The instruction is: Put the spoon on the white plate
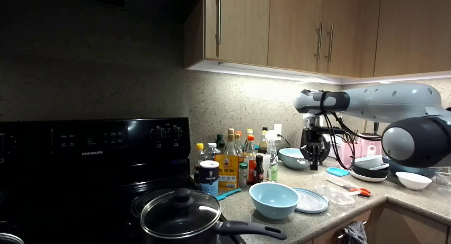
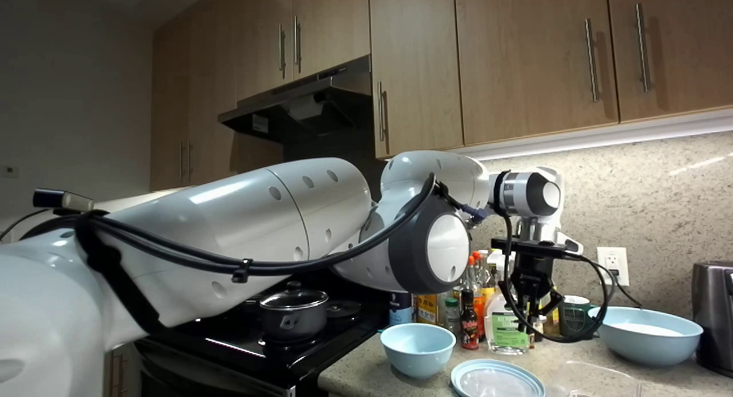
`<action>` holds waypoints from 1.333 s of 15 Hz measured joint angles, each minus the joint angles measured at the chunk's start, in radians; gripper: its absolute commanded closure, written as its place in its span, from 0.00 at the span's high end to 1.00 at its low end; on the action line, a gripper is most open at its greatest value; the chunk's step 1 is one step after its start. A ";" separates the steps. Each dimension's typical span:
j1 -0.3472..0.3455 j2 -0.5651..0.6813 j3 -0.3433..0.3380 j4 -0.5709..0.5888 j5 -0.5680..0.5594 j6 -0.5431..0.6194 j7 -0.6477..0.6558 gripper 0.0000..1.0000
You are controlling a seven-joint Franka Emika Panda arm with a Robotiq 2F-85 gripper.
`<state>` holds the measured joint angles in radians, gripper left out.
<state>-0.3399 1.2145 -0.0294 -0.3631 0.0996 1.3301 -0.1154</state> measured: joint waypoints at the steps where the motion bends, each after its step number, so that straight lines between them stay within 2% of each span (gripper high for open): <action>1: 0.014 0.008 0.003 -0.005 0.000 0.000 0.000 0.03; 3: 0.043 0.029 0.002 -0.012 -0.009 -0.003 0.000 0.03; 4: 0.055 0.042 0.002 -0.011 -0.017 -0.008 0.000 0.11; 8: 0.069 0.072 0.002 -0.011 -0.025 -0.032 -0.007 0.11; 9: 0.067 0.072 0.002 -0.010 -0.025 -0.033 -0.010 0.03; 20: 0.070 0.142 0.048 -0.009 -0.022 -0.031 -0.011 0.03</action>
<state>-0.2701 1.3568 0.0187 -0.3719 0.0771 1.2989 -0.1264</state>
